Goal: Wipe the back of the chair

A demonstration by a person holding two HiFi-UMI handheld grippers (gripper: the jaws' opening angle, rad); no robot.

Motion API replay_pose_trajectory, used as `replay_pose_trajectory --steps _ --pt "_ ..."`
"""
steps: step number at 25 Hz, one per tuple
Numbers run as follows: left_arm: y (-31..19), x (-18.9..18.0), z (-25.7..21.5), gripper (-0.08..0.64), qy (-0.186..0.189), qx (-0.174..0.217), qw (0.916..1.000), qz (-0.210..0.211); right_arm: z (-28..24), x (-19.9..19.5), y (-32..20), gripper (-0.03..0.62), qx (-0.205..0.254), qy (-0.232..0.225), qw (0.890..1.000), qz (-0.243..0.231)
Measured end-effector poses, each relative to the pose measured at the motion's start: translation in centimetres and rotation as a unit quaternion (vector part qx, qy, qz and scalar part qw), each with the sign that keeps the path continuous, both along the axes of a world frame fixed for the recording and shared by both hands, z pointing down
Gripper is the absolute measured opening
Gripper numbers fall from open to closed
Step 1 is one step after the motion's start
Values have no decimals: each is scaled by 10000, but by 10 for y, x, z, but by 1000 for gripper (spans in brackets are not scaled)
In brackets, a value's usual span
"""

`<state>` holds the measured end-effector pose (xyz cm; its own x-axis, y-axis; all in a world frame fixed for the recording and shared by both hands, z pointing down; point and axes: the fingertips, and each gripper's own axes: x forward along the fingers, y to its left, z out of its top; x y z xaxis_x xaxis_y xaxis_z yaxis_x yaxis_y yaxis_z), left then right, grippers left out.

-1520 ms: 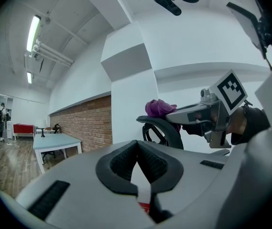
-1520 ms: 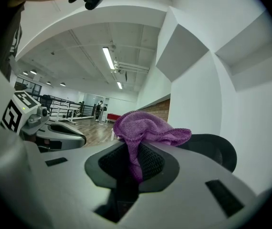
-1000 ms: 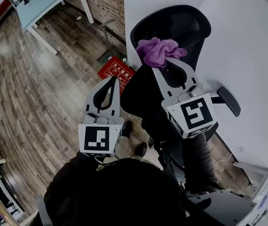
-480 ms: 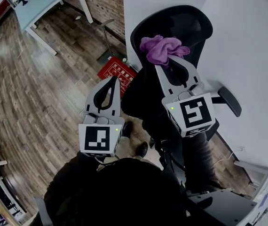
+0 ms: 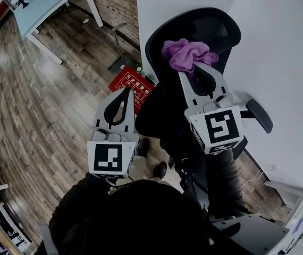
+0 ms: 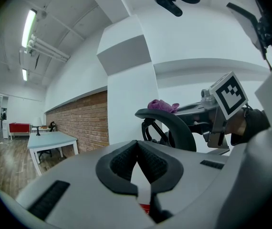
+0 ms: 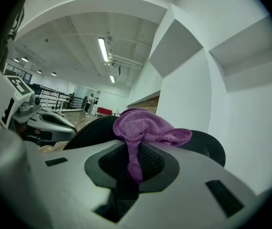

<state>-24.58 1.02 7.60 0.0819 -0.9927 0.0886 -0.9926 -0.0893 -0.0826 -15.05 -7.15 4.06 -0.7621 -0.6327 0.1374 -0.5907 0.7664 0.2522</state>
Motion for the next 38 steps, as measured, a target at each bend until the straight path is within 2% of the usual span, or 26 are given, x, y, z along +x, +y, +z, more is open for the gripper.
replay_pose_trajectory --steps 38 --pt "-72 8 2 9 -6 -78 9999 97 -4 33 -86 54 123 -101 9984 548"
